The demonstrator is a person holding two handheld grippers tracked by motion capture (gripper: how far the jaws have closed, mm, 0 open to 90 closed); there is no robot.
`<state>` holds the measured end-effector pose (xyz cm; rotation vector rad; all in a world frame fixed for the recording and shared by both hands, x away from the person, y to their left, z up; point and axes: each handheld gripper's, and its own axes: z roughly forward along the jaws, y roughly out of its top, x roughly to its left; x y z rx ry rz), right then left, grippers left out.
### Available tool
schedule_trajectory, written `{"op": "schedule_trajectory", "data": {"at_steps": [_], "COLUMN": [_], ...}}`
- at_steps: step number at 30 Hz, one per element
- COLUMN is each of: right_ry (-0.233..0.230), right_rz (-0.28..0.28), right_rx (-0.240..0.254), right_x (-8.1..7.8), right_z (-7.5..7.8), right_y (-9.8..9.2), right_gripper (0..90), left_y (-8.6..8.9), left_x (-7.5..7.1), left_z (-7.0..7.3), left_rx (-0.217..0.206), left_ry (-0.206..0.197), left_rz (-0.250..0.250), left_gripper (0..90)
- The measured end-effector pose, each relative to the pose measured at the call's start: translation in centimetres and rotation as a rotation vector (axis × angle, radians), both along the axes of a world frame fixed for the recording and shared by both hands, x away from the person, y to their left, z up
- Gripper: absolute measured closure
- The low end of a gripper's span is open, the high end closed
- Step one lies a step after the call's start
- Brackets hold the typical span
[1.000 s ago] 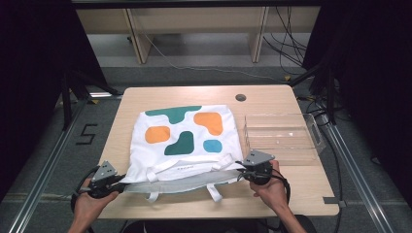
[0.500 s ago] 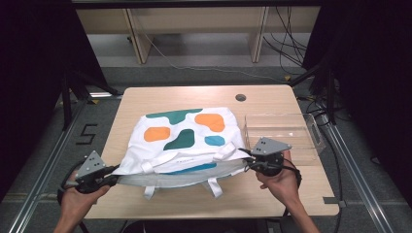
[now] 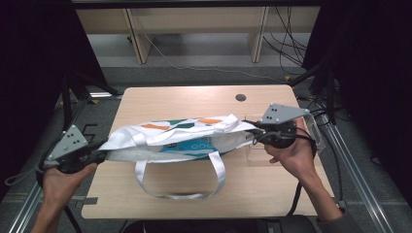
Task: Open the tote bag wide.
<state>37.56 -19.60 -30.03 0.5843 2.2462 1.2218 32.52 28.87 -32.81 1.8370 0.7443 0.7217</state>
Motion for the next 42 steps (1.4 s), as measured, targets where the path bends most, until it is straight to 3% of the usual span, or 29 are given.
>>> {"op": "schedule_trajectory", "data": {"at_steps": [1,3,6,10,13,14,15,17,19,22,26,30,38,42], "right_ry": [-0.007,-0.006,-0.032,-0.029,-0.029,-0.030,-0.010,0.001,-0.013,0.001,0.034,0.046,0.077,0.106], "right_rz": [0.000,-0.004,0.011,0.022,0.037,0.024,0.017,0.019,0.015,0.005,-0.016,-0.026,-0.051,-0.045], "right_rx": [-0.014,0.006,0.009,0.019,0.009,0.001,0.003,0.007,-0.009,-0.037,-0.046,-0.071,-0.088,-0.105], "right_x": [0.1,0.3,0.4,0.4,0.5,0.6,0.9,1.1,1.3,1.9,2.9,3.6,4.9,5.4], "right_z": [0.8,1.9,3.6,5.2,5.6,5.4,4.8,4.6,4.2,3.5,2.2,0.6,-1.5,-2.2], "right_y": [-0.1,-0.2,-0.3,-0.5,-0.6,-0.4,-0.3,-0.3,0.0,0.3,0.4,0.5,0.7,0.8], "right_gripper": [88.3,88.3,88.3,88.3,88.3,88.3,88.3,88.3,88.2,88.2,88.2,88.2,88.2,88.2], "left_y": [0.0,-0.1,-0.1,0.0,0.0,0.0,0.2,0.3,0.5,0.5,0.4,0.2,-0.1,-0.4], "left_x": [0.0,0.2,0.1,0.1,0.7,1.0,1.5,1.8,2.1,2.8,3.5,4.4,6.9,7.6], "left_z": [0.5,1.8,3.3,4.2,3.6,3.1,2.3,2.0,1.5,0.7,-0.4,-1.4,-3.5,-4.3], "left_rx": [-0.008,-0.036,-0.041,-0.069,-0.072,-0.067,-0.096,-0.114,-0.099,-0.066,-0.072,-0.044,-0.054,-0.033], "left_ry": [-0.010,-0.048,-0.074,-0.080,-0.044,-0.021,-0.011,-0.006,0.013,0.020,0.061,0.096,0.160,0.198], "left_rz": [0.007,0.005,0.005,-0.009,-0.020,-0.017,-0.012,-0.009,0.014,0.012,0.031,0.041,0.058,0.065], "left_gripper": [82.9,83.4,83.7,83.9,83.7,83.6,83.6,83.5,83.5,83.1,83.1,82.7,82.3,82.2]}}
